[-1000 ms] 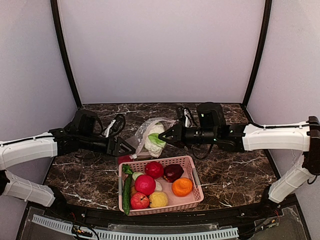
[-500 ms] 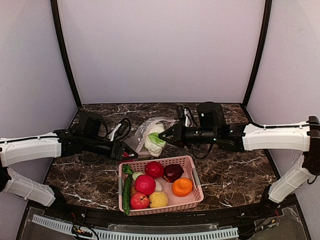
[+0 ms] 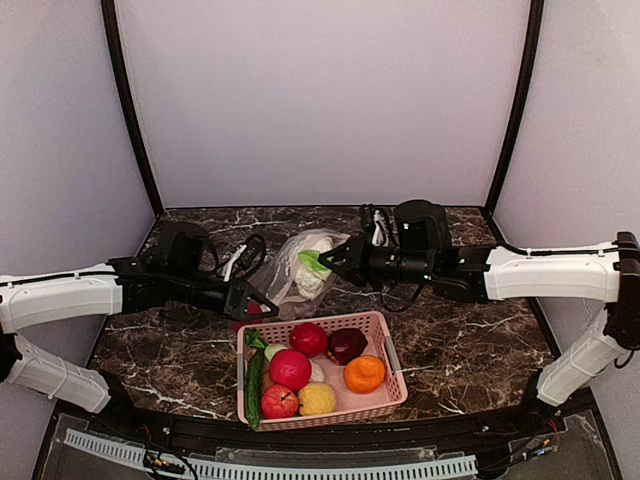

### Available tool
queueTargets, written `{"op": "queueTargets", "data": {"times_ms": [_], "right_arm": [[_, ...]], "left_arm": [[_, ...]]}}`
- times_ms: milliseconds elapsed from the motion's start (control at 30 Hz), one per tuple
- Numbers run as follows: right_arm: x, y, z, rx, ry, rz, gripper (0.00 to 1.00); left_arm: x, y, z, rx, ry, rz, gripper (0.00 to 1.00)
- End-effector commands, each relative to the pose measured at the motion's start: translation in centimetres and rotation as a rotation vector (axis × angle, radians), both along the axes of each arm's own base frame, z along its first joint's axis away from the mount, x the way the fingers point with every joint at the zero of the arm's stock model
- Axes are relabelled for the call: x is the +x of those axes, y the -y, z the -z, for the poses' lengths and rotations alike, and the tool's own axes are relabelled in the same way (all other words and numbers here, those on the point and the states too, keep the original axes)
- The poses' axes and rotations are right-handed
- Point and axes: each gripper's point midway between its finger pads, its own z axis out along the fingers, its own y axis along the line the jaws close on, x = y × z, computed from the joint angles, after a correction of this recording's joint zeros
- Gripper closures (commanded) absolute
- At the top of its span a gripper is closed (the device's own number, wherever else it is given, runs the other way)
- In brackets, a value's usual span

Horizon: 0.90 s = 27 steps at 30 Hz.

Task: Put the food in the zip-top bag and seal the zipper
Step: Place the fake vegetable in the zipper food storage bag.

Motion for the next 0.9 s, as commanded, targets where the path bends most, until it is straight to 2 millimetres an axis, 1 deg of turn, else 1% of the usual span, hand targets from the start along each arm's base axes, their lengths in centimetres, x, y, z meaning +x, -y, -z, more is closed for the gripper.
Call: {"op": "queueTargets", "data": {"times_ms": [0,133,300,433,667,733,800,867], "right_arm": [[2.1,-0.6,-3.3,0.119,0.033,0.088,0.90],[3.0,-0.9,-3.3,0.129,0.030,0.121,0.91],[3.9,-1.2,-2.4,0.092,0.047,0.155,0.92],[4.1,-1.7,-0.4,0.002,0.064,0.154,0.93],[3.4,-1.8,4.9,-0.213,0.067,0.140,0.93],[3.2,-1.8,6.1,-0.262,0.067,0.136,0.93],[3.0,-1.6,7.0,-0.304,0.064,0.134,0.92],[2.9,-1.4,7.1,-0.327,0.071,0.134,0.88]], "left_arm": [[-0.7,1.0,-1.7,-0.037,0.024,0.052,0.99],[-1.0,1.6,-2.1,-0.040,0.033,0.076,0.99],[-0.7,2.1,-3.2,-0.057,0.055,0.082,0.99],[-0.2,2.3,-4.1,-0.067,0.082,0.067,0.99],[0.7,2.9,-6.0,-0.102,0.122,0.050,0.99],[0.9,3.1,-6.6,-0.115,0.131,0.051,0.99],[1.1,3.4,-7.3,-0.128,0.142,0.054,0.99],[1.3,3.6,-7.8,-0.137,0.148,0.053,0.99]]}}
